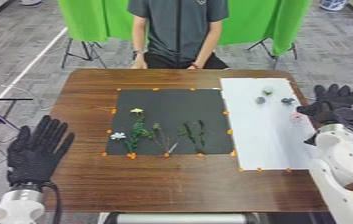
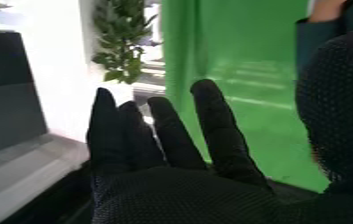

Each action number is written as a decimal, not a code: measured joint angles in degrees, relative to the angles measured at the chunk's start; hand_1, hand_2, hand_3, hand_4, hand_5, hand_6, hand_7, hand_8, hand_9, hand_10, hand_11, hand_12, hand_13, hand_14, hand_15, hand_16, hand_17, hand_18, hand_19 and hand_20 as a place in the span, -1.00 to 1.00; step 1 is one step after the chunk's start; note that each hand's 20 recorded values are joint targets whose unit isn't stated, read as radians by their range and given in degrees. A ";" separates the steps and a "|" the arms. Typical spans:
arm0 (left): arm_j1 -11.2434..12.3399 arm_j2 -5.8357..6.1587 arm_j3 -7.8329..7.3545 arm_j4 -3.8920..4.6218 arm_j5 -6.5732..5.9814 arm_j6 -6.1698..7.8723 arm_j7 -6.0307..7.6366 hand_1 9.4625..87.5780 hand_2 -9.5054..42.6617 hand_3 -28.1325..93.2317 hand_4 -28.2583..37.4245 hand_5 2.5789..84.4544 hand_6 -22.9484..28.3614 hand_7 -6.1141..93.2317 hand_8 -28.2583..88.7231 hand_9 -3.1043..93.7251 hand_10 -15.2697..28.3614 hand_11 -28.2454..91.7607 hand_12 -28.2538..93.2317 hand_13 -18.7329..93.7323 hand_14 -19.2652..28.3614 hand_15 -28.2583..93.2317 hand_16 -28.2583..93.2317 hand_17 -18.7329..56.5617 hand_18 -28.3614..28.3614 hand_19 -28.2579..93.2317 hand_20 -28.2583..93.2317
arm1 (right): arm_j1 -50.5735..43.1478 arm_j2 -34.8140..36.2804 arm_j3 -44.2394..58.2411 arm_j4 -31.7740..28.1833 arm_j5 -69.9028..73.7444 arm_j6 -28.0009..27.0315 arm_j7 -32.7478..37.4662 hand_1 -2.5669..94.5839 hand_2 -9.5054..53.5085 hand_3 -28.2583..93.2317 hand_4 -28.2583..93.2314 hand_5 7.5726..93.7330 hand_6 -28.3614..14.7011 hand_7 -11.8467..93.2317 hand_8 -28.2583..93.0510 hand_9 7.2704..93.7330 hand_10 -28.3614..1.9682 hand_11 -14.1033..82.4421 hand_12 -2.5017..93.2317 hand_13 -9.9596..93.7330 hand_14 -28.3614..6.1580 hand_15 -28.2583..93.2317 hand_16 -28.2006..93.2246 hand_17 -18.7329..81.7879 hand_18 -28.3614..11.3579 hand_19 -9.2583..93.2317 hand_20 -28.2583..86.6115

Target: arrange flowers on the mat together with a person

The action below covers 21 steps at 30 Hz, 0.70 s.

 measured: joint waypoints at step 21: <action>-0.78 0.00 2.32 0.04 -0.49 -1.02 -0.76 -0.43 -0.06 0.61 -1.00 0.05 0.22 -0.71 -0.66 -0.08 0.31 -0.30 -0.39 -0.12 0.30 -0.24 -0.60 -0.56 0.44 -0.07 -0.32 | 3.06 -0.60 1.13 6.19 9.54 -14.19 -1.98 -0.12 -1.00 0.68 -1.00 -0.38 0.16 -0.48 -0.75 -0.29 0.21 -0.46 -0.72 -0.11 -0.05 0.01 -0.31 -0.40 -0.49 0.32 -0.36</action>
